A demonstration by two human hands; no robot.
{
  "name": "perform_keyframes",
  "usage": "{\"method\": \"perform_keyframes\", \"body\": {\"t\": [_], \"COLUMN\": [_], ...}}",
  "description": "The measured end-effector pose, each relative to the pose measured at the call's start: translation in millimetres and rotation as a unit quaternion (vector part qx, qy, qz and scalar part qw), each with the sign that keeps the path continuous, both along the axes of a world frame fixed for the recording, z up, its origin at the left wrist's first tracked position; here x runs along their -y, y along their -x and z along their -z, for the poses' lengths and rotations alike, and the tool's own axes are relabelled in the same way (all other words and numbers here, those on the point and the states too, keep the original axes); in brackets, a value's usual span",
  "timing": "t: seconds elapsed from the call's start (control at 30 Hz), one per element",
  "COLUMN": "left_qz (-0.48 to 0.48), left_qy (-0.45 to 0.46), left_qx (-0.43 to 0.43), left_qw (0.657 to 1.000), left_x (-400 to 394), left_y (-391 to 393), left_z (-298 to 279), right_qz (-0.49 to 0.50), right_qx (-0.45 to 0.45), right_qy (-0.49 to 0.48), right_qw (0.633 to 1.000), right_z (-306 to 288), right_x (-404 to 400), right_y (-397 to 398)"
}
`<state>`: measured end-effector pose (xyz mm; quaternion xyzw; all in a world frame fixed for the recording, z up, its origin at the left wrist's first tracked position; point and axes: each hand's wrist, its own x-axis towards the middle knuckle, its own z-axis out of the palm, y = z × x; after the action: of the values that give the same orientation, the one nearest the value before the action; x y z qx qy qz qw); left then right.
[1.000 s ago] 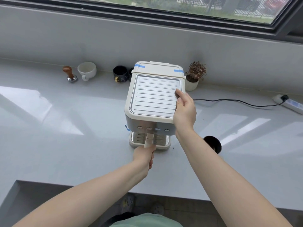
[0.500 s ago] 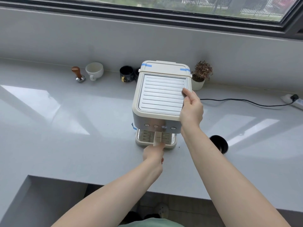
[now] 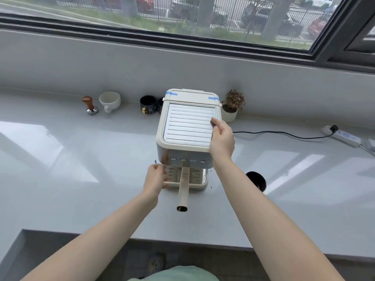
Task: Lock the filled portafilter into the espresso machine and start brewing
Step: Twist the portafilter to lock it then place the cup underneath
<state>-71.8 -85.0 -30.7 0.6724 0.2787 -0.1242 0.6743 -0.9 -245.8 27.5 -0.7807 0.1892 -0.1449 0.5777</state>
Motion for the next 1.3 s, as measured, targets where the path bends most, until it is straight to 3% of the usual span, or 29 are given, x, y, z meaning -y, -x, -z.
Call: {"method": "perform_keyframes", "body": {"t": [0.07, 0.2, 0.3, 0.43, 0.53, 0.63, 0.7, 0.87, 1.03, 1.13, 1.3], "left_qz": [-0.051, 0.044, 0.092, 0.084, 0.078, 0.074, 0.07, 0.057, 0.059, 0.069, 0.075], "left_qy": [-0.041, -0.12, -0.155, -0.177, -0.181, -0.187, -0.189, -0.176, -0.172, -0.174, -0.178], "left_qx": [0.082, 0.232, 0.293, 0.318, 0.321, 0.33, 0.335, 0.34, 0.335, 0.325, 0.316], "left_qw": [0.994, 0.964, 0.939, 0.928, 0.926, 0.922, 0.921, 0.922, 0.925, 0.927, 0.929], "left_x": [-23, -28, -16, -15, -15, -15, -14, -12, -11, -12, -13], "left_y": [-18, -44, -44, -45, -49, -50, -51, -51, -51, -51, -50], "left_z": [-18, -45, -48, -38, -36, -33, -33, -30, -30, -32, -33], "right_qz": [0.0, -0.009, -0.065, -0.117, -0.033, 0.123, 0.154, 0.15, 0.224, 0.221, 0.106], "right_qx": [0.0, 0.011, 0.011, 0.01, -0.043, -0.172, -0.233, -0.332, -0.321, -0.317, -0.264], "right_qy": [0.011, 0.001, -0.018, -0.071, 0.045, 0.165, 0.195, 0.074, -0.169, -0.18, -0.135], "right_qw": [1.0, 1.0, 0.998, 0.991, 0.998, 0.963, 0.94, 0.928, 0.905, 0.905, 0.949], "right_z": [0, 3, 7, 13, 46, 97, 119, 141, 149, 151, 148], "right_x": [1, 3, 7, 33, 73, 119, 139, 156, 161, 166, 147], "right_y": [0, 0, 4, 17, 38, 65, 77, 89, 78, 79, 80]}}
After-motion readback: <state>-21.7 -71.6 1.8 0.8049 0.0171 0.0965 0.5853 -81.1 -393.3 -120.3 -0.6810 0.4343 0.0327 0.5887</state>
